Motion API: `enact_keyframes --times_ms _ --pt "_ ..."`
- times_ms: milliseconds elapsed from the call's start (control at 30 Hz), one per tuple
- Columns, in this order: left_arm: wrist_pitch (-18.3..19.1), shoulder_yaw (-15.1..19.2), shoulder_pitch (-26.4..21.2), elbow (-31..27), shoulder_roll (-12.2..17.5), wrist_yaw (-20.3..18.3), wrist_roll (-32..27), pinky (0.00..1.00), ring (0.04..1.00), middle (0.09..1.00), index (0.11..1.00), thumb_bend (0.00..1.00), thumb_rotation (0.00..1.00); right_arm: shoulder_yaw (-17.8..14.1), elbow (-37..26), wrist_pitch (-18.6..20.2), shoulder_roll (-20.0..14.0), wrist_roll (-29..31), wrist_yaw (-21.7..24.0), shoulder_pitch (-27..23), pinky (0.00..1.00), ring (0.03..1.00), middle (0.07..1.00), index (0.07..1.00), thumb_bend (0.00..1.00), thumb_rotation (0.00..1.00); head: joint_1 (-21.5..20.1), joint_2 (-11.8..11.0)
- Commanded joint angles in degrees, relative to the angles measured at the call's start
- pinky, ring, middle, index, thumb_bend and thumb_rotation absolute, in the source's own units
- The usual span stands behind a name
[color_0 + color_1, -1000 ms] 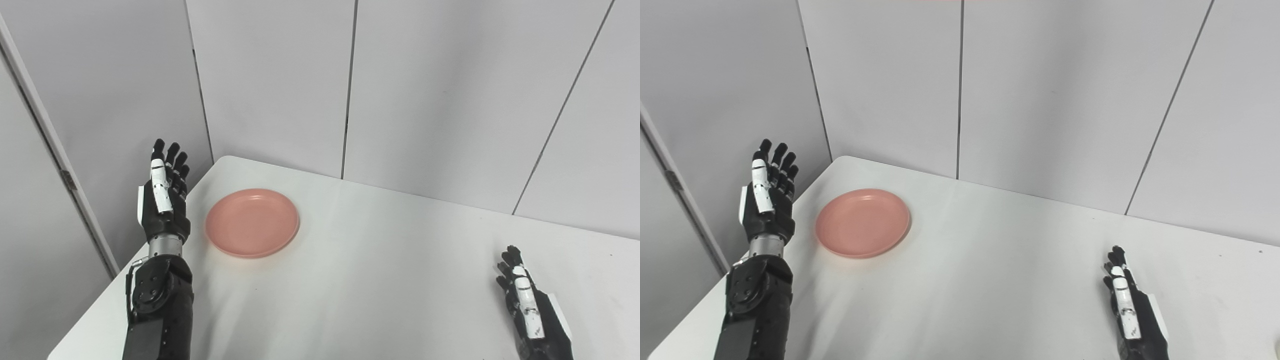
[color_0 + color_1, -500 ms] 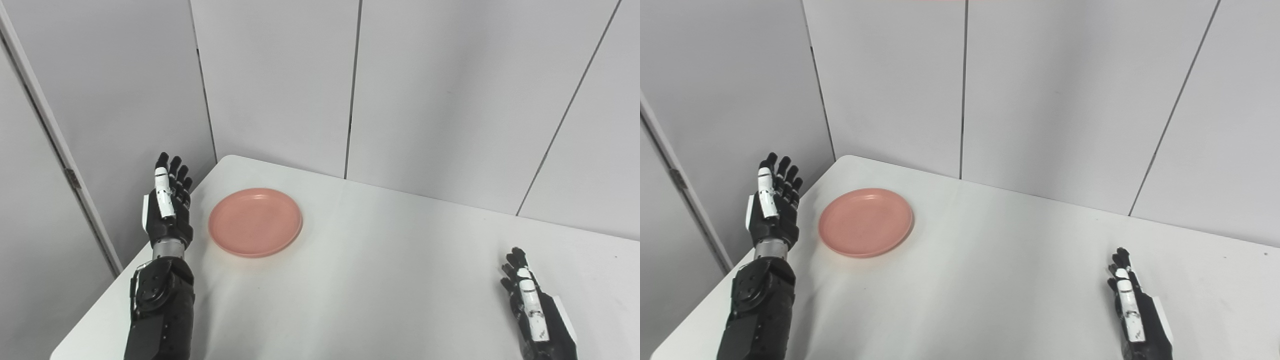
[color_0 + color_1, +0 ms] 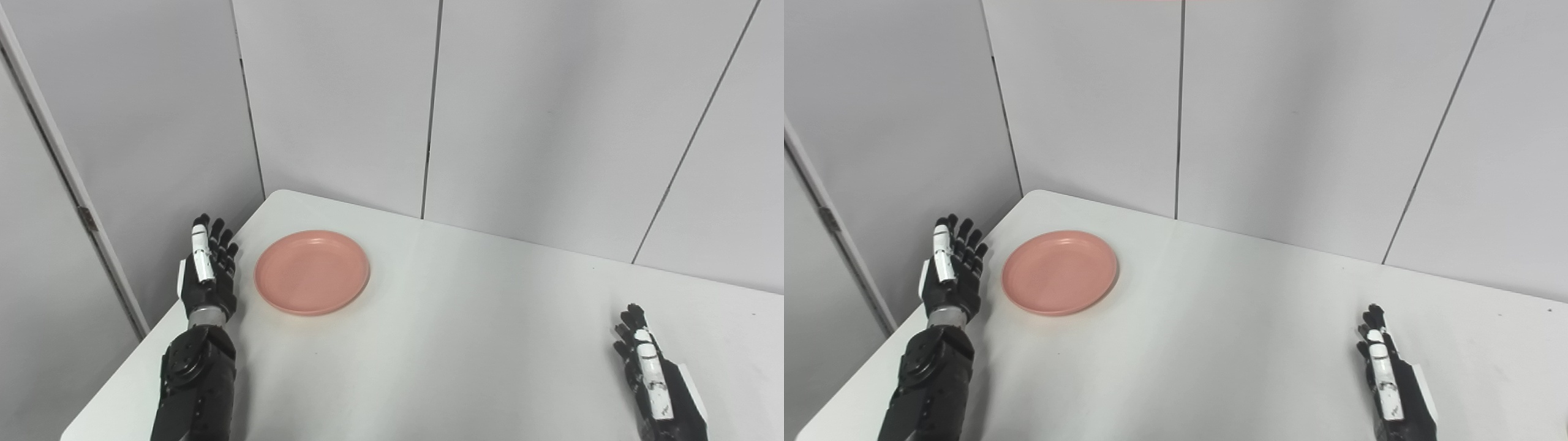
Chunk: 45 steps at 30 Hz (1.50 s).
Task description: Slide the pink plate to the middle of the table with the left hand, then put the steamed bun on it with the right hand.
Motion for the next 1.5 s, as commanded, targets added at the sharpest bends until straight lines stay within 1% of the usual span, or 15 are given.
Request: enact_keyframes --times_ms 0,133,267,500,633,800,867,933,1067,1167,1367,1467 --pt "-0.8 0.0 -2.7 -0.3 2.0 -0.6 -0.2 1.00 0.973 0.982 0.994 0.42 1.00 -0.4 0.2 0.2 -0.3 0.6 0.3 0.7 1.00 1.000 1.000 1.000 0.15 1.00 0.0 0.0" --pt "-0.7 -0.2 -2.9 1.8 2.0 -0.6 -0.1 1.00 0.972 0.978 0.989 0.41 1.00 -0.4 0.1 0.1 -0.3 0.5 0.2 0.6 1.00 1.000 1.000 1.000 0.15 1.00 -0.1 0.2" --pt "-1.6 -0.5 -3.4 5.1 2.2 -1.3 0.1 1.00 0.974 0.981 0.991 0.41 1.00 -0.2 -0.4 0.5 -0.2 0.0 -0.2 0.7 1.00 1.000 1.000 1.000 0.16 1.00 -0.1 0.3" --pt "-2.0 -1.6 -3.9 8.9 2.5 -0.5 1.4 1.00 0.970 0.971 0.980 0.42 1.00 -0.4 -0.5 1.0 -0.1 0.1 -0.3 0.7 1.00 1.000 1.000 1.000 0.15 1.00 -0.2 0.3" --pt "-2.2 -1.9 -4.2 10.8 2.5 -0.9 1.5 1.00 0.963 0.965 0.978 0.41 1.00 -0.3 -0.8 1.4 -0.1 0.1 -0.4 0.8 1.00 1.000 1.000 1.000 0.14 1.00 -0.3 0.4" --pt "-0.9 -2.9 -4.0 10.7 2.1 -2.3 1.3 0.99 0.962 0.972 0.996 0.40 1.00 -0.2 -1.1 1.3 -0.2 -0.2 -0.3 0.9 1.00 1.000 1.000 1.000 0.14 1.00 -0.4 0.6" --pt "-0.6 -3.5 -4.0 10.7 1.9 -2.6 1.7 0.98 0.963 0.968 0.987 0.41 1.00 -0.1 -1.2 1.2 -0.2 -0.2 -0.2 1.0 1.00 1.000 1.000 1.000 0.14 1.00 -0.5 0.7" --pt "0.1 -4.3 -4.1 10.5 1.2 -2.0 2.2 0.97 0.951 0.957 0.970 0.41 1.00 -0.2 -1.4 1.7 -0.1 -0.1 -0.4 1.0 1.00 1.000 1.000 1.000 0.15 1.00 -0.7 0.8" --pt "0.8 -6.5 -4.3 10.3 0.0 -2.0 3.1 0.95 0.943 0.952 0.958 0.41 1.00 -0.3 -1.5 1.9 -0.2 0.0 -0.4 1.1 1.00 1.000 1.000 1.000 0.14 1.00 -0.8 1.2" --pt "1.2 -8.0 -4.2 9.2 -0.8 -2.1 3.9 0.95 0.940 0.947 0.956 0.41 1.00 -0.2 -1.7 2.4 -0.3 -0.1 -0.3 1.2 1.00 1.000 1.000 1.000 0.15 1.00 -0.9 1.3" --pt "3.2 -9.7 -4.0 6.1 -2.5 -1.9 4.6 0.94 0.923 0.929 0.942 0.40 1.00 0.0 -2.5 3.0 -0.2 -0.6 -0.6 1.3 1.00 1.000 1.000 1.000 0.15 1.00 -1.3 1.6" --pt "4.3 -10.7 -3.9 4.9 -3.1 -2.6 4.6 0.95 0.922 0.929 0.937 0.40 1.00 0.0 -2.2 2.3 0.0 -0.5 -0.5 1.2 1.00 1.000 1.000 1.000 0.15 1.00 -1.6 1.8"
